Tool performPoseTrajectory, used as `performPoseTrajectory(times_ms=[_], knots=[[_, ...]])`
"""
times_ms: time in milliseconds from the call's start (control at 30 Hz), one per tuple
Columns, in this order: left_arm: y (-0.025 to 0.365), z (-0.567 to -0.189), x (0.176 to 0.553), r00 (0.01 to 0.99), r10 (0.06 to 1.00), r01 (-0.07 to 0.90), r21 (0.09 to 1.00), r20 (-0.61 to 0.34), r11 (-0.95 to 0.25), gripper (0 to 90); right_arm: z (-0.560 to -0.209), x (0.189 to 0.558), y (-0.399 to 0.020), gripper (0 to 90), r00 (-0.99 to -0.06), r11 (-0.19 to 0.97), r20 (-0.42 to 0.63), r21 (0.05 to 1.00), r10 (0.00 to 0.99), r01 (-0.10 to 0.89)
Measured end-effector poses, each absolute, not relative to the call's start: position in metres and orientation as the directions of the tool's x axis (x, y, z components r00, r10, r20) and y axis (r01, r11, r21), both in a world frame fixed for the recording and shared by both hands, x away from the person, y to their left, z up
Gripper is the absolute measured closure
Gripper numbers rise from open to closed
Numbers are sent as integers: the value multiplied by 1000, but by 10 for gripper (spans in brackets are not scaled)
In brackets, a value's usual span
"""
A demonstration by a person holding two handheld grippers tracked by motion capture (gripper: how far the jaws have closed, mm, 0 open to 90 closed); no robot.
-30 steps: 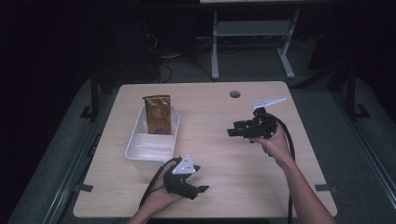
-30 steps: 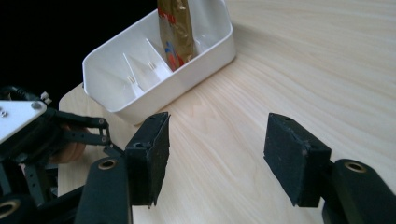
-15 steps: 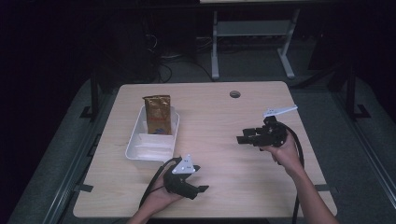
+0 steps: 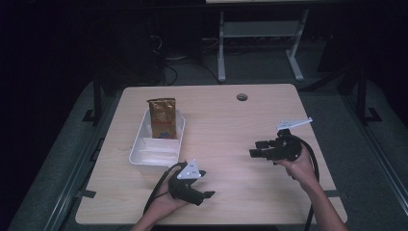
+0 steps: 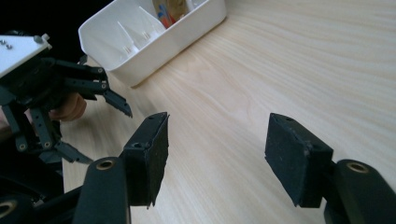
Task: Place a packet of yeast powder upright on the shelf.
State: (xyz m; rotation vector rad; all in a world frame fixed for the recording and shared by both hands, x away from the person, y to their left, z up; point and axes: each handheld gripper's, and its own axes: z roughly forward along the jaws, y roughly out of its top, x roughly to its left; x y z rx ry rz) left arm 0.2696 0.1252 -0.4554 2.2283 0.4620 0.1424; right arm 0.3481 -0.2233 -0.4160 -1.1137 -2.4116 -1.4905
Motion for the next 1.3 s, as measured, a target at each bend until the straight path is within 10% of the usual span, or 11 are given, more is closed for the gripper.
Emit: performPoseTrajectory(times_ms=[1300], knots=[[126,-455,270,928,369,280,760,-57,-586,246,-451,295,-244,385,-699,208,475,728,534,653]])
